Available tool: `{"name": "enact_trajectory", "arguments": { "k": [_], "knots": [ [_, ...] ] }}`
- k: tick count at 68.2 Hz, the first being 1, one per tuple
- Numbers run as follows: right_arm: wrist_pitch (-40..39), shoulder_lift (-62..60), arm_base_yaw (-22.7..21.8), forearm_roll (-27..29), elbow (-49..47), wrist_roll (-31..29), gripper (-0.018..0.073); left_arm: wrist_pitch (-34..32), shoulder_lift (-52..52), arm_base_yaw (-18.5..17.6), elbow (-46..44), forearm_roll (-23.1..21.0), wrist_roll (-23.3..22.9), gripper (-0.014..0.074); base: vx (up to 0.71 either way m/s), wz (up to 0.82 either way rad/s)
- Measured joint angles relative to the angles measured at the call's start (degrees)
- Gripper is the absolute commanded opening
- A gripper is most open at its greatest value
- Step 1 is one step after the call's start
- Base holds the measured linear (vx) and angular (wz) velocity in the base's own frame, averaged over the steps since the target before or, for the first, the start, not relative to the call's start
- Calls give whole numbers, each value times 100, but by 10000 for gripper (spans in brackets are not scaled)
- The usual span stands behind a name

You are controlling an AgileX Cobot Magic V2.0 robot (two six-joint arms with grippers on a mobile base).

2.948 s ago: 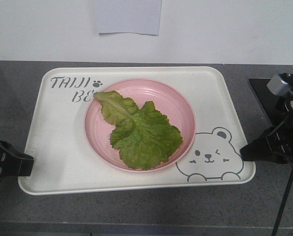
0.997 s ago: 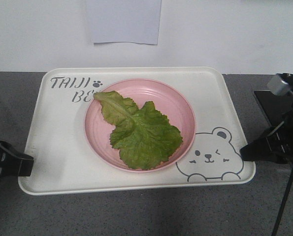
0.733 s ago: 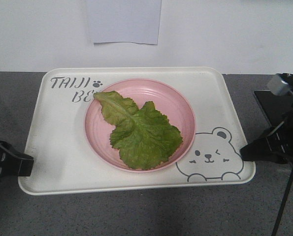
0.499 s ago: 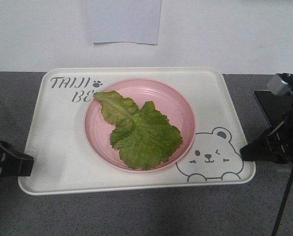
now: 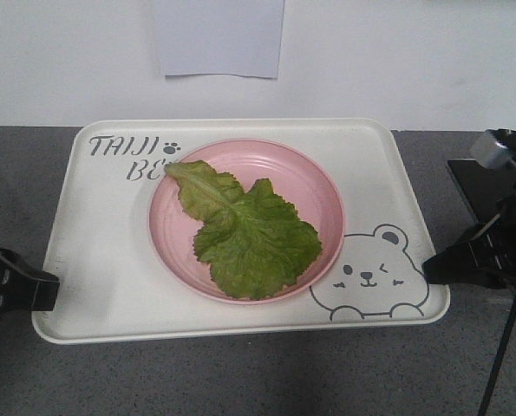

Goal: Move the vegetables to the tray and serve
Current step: 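Hold the tray level with both grippers while the base drives to the stove counter, then lower the tray onto the counter with both grippers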

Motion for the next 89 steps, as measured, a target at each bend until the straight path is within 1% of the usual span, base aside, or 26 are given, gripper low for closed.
{"name": "enact_trajectory", "arguments": {
  "k": [12,24,40,50,60,71,89],
  "knots": [
    [33,0,0,-5,0,58,-4,-10,0,0,0,0,0,-8,0,0],
    [124,34,0,-116,0,461,-4,-61,82,0,0,29,6,-8,0,0],
    [193,441,14,-342,31,778,-4,-93,635,-17,0,4,31,-8,0,0],
    [137,719,14,-401,275,825,-4,-145,1068,-17,0,-17,127,-8,0,0],
    [-88,1005,25,-481,519,839,-4,-216,1447,-17,0,-70,190,-8,0,0],
    [-384,1231,30,-615,595,816,-4,-314,1835,-46,0,-155,201,-8,0,0],
    [-444,1331,44,-768,601,816,-4,-257,2312,-46,0,-208,213,-8,0,0]
  ]
}}
